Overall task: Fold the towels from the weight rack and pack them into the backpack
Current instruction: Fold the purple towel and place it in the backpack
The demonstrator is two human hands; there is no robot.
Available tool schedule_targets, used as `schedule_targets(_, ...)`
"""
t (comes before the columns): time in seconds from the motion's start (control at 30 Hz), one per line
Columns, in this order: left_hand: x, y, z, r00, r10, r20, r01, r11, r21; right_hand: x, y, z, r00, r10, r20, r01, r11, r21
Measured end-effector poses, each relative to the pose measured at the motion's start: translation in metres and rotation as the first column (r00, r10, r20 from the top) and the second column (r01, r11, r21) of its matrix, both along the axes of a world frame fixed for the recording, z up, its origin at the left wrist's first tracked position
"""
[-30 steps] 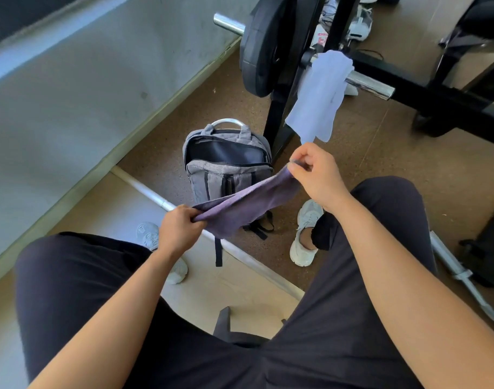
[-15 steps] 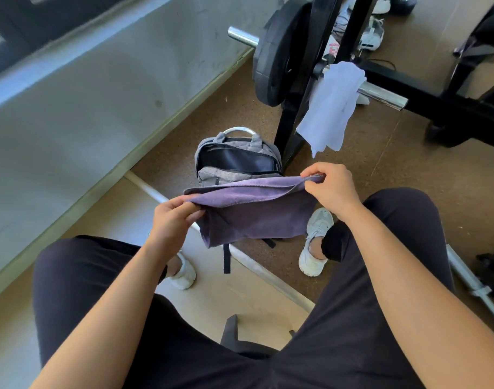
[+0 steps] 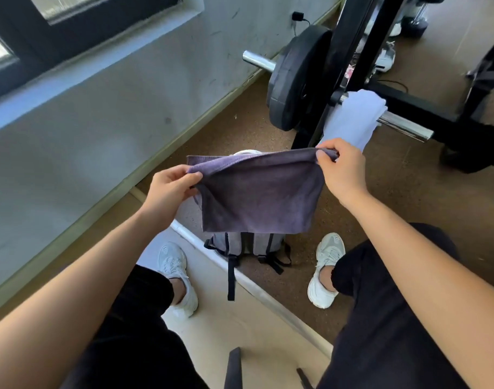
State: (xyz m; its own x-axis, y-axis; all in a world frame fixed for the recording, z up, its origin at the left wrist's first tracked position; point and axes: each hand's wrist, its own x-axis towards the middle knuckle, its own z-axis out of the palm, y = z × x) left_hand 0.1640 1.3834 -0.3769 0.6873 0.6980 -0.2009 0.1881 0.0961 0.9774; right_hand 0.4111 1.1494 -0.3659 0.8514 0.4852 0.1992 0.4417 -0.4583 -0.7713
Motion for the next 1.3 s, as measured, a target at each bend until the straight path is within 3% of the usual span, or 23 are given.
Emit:
schedule_targets(0.13,0.033,0.011,-0.024,0.973,-0.111,-0.2,0.147,0.973,0.176,0.02,0.027,-0.028,0.991,0.022,-0.132,-0.026,0.999,-0.027)
schedule_targets(0.23,0.046,0.018,-0.057,0.96,-0.096,-0.265,0.132,0.983,0.124,0.027,0.036,-0.061,0.981,0.039,-0.191,-0.052,0.997,-0.064)
schedule_targets(0.4,0.064,0.025,-0.082,0.966,-0.147,-0.211,0.165,0.984,0.067,0.023,0.061,-0.078,0.978,0.171,-0.118,-0.193,0.959,-0.206)
schedule_targets(0.6,0.079,0.024,-0.083,0.976,-0.212,-0.046,0.196,0.952,-0.237,-0.017,0.099,-0.08,0.81,0.573,-0.126,-0.586,0.796,-0.151)
schedule_targets(0.7,0.078,0.028,-0.082,0.979,-0.203,-0.013,0.185,0.917,-0.352,-0.02,0.11,-0.084,0.817,0.576,-0.024,-0.573,0.807,-0.145)
schedule_targets(0.9,0.073,0.03,-0.075,0.994,-0.103,-0.033,0.084,0.927,-0.365,-0.025,0.118,-0.09,0.83,0.555,0.056,-0.555,0.832,-0.009)
schedule_targets(0.97,0.072,0.029,-0.076,0.997,-0.067,-0.048,0.05,0.952,-0.303,-0.026,0.12,-0.09,0.837,0.548,-0.006,-0.548,0.837,0.001)
schedule_targets(1.1,0.072,0.029,-0.077,0.997,-0.06,-0.05,0.06,0.998,-0.003,-0.025,0.123,-0.089,0.807,0.576,-0.132,-0.583,0.812,-0.021)
schedule_targets(1.3,0.07,0.026,-0.07,0.992,-0.123,0.012,0.123,0.992,0.002,-0.022,0.126,-0.088,0.801,0.583,-0.136,-0.597,0.796,-0.098)
